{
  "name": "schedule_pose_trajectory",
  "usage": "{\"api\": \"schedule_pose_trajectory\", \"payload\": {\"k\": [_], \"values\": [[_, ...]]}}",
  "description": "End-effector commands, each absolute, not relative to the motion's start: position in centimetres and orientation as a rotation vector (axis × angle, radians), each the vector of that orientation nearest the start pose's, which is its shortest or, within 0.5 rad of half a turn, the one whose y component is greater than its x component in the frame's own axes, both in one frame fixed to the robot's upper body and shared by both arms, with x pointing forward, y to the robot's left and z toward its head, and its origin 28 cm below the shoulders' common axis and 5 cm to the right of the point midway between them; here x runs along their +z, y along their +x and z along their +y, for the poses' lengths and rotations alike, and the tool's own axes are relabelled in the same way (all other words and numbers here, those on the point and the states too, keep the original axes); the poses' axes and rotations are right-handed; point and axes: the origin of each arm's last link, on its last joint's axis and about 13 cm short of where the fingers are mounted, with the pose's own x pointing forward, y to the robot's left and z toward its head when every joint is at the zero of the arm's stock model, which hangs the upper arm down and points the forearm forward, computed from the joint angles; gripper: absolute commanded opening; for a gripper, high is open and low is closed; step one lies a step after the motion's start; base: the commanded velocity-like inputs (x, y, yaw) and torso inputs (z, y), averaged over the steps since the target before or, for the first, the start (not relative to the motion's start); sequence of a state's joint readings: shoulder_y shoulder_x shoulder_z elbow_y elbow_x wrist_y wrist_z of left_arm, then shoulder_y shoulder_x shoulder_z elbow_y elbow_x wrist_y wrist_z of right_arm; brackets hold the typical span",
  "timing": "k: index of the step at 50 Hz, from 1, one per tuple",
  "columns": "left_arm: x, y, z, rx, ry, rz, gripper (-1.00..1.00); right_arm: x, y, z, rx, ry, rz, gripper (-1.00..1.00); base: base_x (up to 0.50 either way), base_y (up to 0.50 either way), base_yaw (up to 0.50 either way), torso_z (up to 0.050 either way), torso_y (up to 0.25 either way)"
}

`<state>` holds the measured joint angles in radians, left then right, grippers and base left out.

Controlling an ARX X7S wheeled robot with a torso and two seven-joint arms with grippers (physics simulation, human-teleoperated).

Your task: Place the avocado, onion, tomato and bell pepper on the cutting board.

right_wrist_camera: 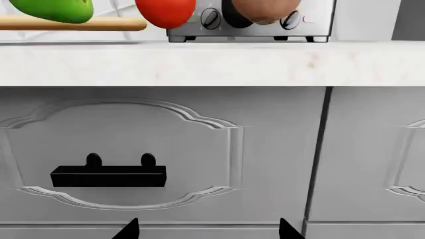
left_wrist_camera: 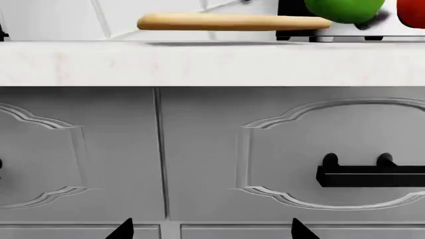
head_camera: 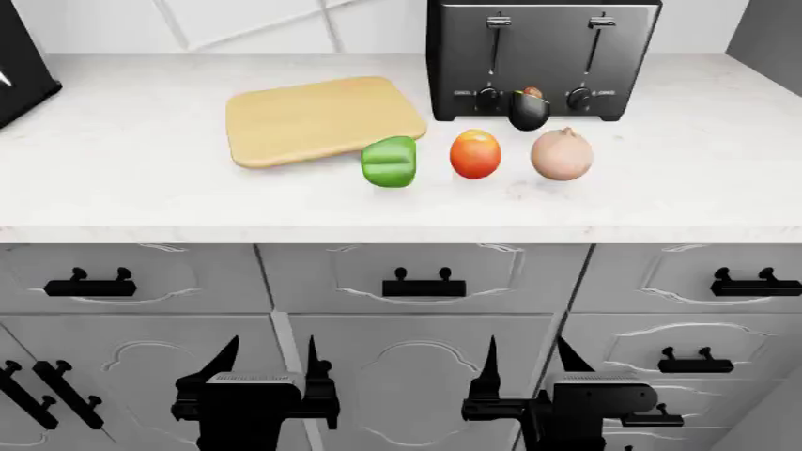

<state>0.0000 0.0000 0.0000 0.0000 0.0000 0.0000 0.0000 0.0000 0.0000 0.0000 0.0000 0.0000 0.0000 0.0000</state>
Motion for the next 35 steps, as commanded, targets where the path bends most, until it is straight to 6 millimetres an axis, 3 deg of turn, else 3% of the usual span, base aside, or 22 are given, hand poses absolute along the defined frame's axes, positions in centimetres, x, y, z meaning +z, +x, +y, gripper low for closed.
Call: {"api": "schedule_pose_trajectory", "payload": {"k": [1,15,35], "values": [[1.36,20.99,20.53,0.010,0.002,0.003,1.00,1.54,20.91,-9.50,-0.002,-0.006,-0.002,1.00,0.00,0.00,0.00,0.000,0.000],[1.44,20.99,20.48,-0.014,0.021,-0.005,1.00,1.92,20.91,-9.48,0.007,-0.008,-0.002,1.00,0.00,0.00,0.00,0.000,0.000],[1.41,20.82,20.43,-0.048,0.021,-0.023,1.00,1.64,21.08,-9.52,0.004,-0.008,0.001,1.00,0.00,0.00,0.00,0.049,0.000]]}}
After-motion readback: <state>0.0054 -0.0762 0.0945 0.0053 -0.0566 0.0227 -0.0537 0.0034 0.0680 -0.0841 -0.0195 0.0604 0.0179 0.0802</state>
